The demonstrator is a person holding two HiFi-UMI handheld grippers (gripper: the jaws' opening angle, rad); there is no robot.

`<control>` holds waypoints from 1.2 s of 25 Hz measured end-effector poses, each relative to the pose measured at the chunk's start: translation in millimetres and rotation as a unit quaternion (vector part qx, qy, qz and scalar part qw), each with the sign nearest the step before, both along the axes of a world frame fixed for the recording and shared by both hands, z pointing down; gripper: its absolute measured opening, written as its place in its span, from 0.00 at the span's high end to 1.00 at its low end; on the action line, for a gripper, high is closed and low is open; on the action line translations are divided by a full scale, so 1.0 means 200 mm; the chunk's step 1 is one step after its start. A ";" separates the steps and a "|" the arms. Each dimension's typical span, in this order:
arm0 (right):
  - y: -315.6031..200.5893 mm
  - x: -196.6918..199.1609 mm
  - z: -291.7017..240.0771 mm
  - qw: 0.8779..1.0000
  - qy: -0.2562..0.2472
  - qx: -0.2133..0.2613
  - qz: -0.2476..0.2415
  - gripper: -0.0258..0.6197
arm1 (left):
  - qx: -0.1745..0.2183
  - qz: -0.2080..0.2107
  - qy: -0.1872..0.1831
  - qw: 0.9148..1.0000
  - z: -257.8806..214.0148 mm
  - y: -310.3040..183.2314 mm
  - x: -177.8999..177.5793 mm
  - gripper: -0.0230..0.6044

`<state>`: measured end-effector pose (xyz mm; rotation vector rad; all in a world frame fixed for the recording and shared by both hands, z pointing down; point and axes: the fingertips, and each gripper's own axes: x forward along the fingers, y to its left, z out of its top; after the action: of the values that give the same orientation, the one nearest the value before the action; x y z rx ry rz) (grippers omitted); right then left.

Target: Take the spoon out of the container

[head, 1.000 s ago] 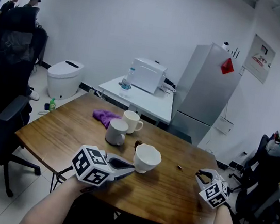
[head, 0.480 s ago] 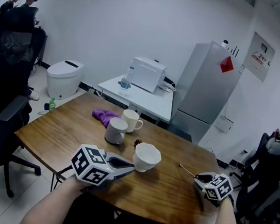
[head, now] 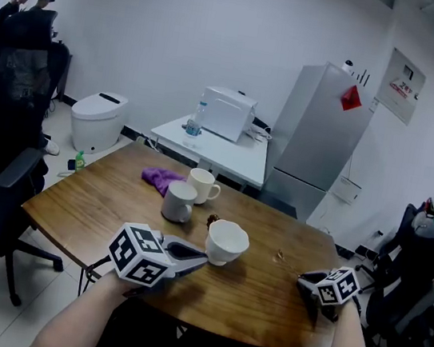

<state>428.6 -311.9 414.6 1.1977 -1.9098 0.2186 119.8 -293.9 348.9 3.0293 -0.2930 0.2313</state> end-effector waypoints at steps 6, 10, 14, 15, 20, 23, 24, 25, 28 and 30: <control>0.00 0.01 -0.01 1.000 -0.001 0.007 0.001 0.81 | 0.001 -0.001 0.000 1.000 0.00 0.00 0.00 0.94; 0.00 0.01 -0.06 1.000 -0.006 0.023 0.000 0.80 | 0.000 0.000 0.000 1.000 0.00 0.00 0.00 0.94; 0.00 -0.04 -0.12 0.999 -0.012 0.048 -0.008 0.81 | 0.000 -0.001 0.001 1.000 0.00 0.00 0.00 0.94; 0.00 -0.05 -0.14 0.998 -0.017 0.056 -0.011 0.82 | 0.000 -0.001 0.000 1.000 0.00 0.00 0.00 0.94; 0.01 -0.20 -0.24 0.991 -0.067 0.107 -0.035 0.94 | 0.001 -0.001 0.001 1.000 0.00 0.00 0.00 0.94; 0.03 -0.31 -0.29 0.985 -0.100 0.132 -0.057 0.96 | 0.001 -0.001 0.000 1.000 0.00 0.00 0.00 0.94; 0.03 -0.35 -0.31 0.982 -0.111 0.138 -0.065 0.96 | 0.000 -0.001 0.000 1.000 0.00 0.00 0.00 0.94; 0.04 -0.40 -0.33 0.979 -0.122 0.145 -0.072 0.96 | 0.000 -0.001 0.000 1.000 0.00 0.00 0.00 0.94; 0.06 -0.53 -0.38 0.970 -0.158 0.161 -0.090 0.96 | 0.000 -0.001 0.001 1.000 0.00 0.00 0.00 0.94; 0.08 -0.61 -0.40 0.963 -0.187 0.169 -0.098 0.96 | 0.000 -0.001 0.001 1.000 0.00 0.00 0.00 0.94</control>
<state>306.6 -296.2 334.1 1.2374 -2.4569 0.0089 119.7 -293.2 348.3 3.0293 -0.2948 0.2289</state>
